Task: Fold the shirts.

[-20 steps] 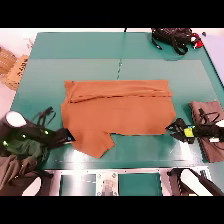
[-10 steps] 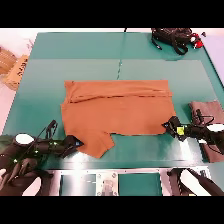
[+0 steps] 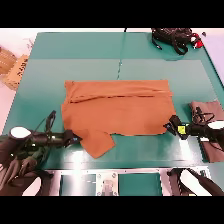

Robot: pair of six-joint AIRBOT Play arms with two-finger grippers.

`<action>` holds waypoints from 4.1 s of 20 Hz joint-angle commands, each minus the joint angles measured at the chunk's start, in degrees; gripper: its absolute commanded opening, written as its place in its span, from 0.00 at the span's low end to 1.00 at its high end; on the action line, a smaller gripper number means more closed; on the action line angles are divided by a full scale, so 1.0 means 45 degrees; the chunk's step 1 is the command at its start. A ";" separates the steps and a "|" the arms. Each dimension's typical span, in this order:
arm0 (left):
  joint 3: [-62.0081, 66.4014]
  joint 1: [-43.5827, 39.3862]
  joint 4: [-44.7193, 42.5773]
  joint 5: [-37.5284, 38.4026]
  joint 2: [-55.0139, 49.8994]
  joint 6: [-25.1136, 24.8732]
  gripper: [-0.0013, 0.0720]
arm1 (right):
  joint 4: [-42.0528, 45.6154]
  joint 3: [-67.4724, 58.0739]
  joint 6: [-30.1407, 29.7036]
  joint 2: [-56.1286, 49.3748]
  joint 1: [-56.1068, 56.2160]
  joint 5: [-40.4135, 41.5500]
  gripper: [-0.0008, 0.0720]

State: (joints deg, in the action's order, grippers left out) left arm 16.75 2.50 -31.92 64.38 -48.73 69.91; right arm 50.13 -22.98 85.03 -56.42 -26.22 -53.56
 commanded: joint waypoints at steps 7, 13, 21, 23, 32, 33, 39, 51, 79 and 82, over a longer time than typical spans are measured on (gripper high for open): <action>0.6533 0.0010 -0.3254 0.3181 0.0015 0.1753 0.05 | 0.4002 -0.3560 0.1423 0.0010 0.0015 -0.5391 0.03; 0.7762 0.0010 -0.3575 0.1438 -0.0087 0.1671 0.04 | 0.3502 -0.5901 0.1433 -0.0539 0.0044 -0.5479 0.04; 1.1225 0.0010 -0.3381 0.0262 -0.5246 0.0782 0.05 | 0.3196 -1.0642 0.1394 -0.5586 0.1370 -0.4945 0.04; 1.2730 0.0010 -0.3385 0.0117 -0.6926 0.0787 0.05 | 0.3181 -1.2303 0.1399 -0.7271 0.1632 -0.4949 0.04; 1.5436 0.0136 -0.1661 -0.3604 -1.0996 0.0787 0.90 | 0.2025 -1.7981 0.1384 -1.2288 0.1423 -0.3366 0.53; 1.5669 0.0253 -0.1695 -0.3283 -1.0996 0.0782 0.90 | 0.2137 -1.8127 0.1345 -1.2259 0.1161 -0.3837 0.53; 1.6432 0.0578 -0.1962 0.0301 -1.0992 0.0772 0.12 | 0.2880 -1.7826 -0.0442 -1.2186 -0.0690 -0.8068 0.54; 1.6432 0.0563 -0.1948 0.1705 -1.0996 0.0821 0.05 | 0.1938 -1.5276 -0.3351 -1.2512 -0.0967 -0.6324 0.76; 1.6898 -0.6008 -0.2963 -0.3973 -1.2065 0.0801 0.05 | -0.1496 -1.8991 -0.1263 -0.9175 0.1093 -1.0258 0.03; 1.6937 -0.7519 -0.2866 -0.4959 -1.3304 0.1180 0.05 | -0.1496 -1.8991 -0.0471 -0.7844 0.2098 -1.0263 0.03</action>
State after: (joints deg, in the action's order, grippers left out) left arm 92.79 -24.67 -44.40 48.75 -104.51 73.76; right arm 44.45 -107.98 78.89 -97.06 -20.29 -98.48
